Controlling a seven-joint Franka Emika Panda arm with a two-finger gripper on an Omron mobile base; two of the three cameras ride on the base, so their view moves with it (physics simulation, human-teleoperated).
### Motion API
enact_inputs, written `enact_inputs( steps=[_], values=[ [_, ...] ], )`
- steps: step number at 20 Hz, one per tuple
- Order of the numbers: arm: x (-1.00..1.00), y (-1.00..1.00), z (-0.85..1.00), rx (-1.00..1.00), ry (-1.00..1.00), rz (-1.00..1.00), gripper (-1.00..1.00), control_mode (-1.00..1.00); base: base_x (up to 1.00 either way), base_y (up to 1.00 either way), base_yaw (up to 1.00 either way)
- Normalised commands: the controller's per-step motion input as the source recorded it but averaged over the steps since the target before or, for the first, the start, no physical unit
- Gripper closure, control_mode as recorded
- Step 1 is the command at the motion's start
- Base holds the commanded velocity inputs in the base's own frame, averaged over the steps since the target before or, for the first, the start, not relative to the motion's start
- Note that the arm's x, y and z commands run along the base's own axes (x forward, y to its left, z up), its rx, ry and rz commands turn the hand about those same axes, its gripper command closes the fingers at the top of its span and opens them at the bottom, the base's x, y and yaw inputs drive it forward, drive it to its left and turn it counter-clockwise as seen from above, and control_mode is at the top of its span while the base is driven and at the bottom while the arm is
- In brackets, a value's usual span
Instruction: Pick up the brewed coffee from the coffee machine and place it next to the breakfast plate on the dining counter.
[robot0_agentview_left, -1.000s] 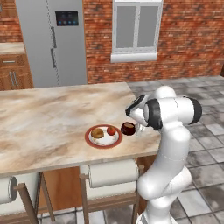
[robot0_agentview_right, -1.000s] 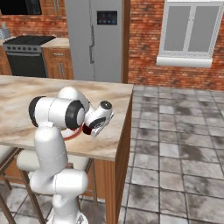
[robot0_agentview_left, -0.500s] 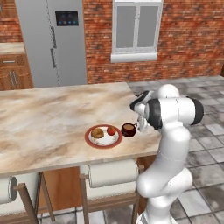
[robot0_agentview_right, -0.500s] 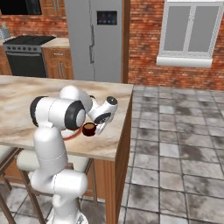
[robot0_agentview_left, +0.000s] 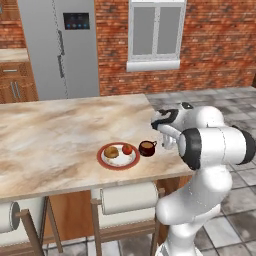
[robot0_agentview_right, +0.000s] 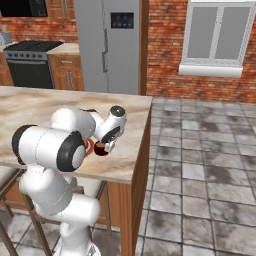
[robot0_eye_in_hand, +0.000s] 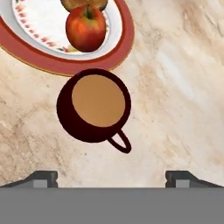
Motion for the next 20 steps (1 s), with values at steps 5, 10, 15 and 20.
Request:
enact_inputs(
  steps=[5, 10, 15, 20],
  values=[
    [-0.62, -0.14, 0.71, -0.03, -0.26, 0.0, -1.0, -1.0, 0.0, 0.0, 0.0],
    [-0.47, -0.32, 0.69, 0.0, -0.29, 0.0, -1.0, -1.0, 0.0, 0.0, 0.0],
    [-0.47, -0.24, 0.42, 0.02, -0.25, 0.0, -1.0, -1.0, 0.0, 0.0, 0.0],
    [-0.32, -0.46, 0.0, 0.1, -0.07, 0.0, -1.0, -1.0, 0.0, 0.0, 0.0]
  ],
)
